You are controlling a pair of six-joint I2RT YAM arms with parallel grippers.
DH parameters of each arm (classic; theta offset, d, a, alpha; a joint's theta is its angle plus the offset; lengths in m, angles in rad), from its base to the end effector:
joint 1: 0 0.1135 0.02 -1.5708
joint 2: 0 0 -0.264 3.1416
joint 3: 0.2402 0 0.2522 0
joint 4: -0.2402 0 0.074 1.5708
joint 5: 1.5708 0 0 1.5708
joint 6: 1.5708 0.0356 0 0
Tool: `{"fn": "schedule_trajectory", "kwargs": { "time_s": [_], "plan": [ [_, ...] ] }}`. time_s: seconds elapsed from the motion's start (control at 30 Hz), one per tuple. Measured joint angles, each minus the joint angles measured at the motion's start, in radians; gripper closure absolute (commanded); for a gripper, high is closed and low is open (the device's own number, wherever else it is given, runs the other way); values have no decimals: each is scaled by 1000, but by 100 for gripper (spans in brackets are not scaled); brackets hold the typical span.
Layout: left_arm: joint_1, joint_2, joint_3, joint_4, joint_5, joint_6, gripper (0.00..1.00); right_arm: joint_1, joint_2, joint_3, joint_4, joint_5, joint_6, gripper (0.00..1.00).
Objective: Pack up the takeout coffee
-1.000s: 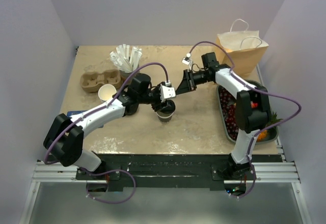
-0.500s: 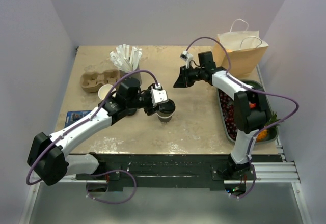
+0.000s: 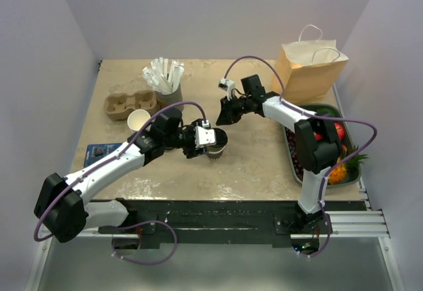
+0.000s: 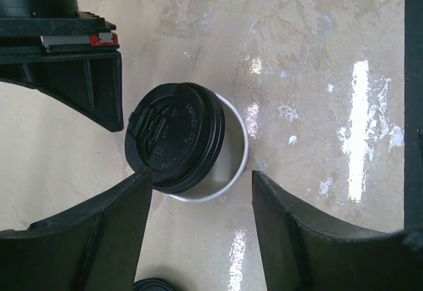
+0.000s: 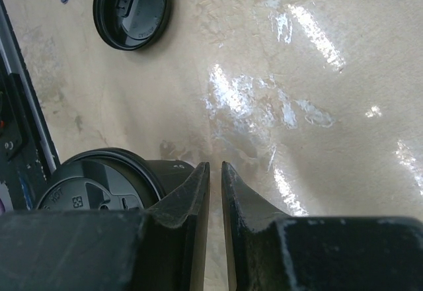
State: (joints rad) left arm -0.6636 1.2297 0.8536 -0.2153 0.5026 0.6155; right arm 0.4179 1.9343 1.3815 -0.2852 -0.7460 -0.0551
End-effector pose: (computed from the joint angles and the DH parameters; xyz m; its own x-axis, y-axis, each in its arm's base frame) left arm 0.2013 -0.1791 0.2695 0.1349 0.5368 -0.8329 0.9515 0.1643 0.2600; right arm 0.3748 0.1929 0.2083 -0.6390 -0.3280 -0.6957 -0.7493 0.4696 0.4669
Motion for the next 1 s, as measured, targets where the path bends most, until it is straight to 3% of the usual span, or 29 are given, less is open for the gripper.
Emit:
{"fn": "schedule_trajectory", "kwargs": {
  "time_s": [0.47,1.0],
  "plan": [
    [-29,94,11,-19,71,87,31,1,-74,-47,-6,42,0,82],
    [-39,98,16,-35,86,103,32,15,-110,-67,-16,48,2,81]
  ]
}}
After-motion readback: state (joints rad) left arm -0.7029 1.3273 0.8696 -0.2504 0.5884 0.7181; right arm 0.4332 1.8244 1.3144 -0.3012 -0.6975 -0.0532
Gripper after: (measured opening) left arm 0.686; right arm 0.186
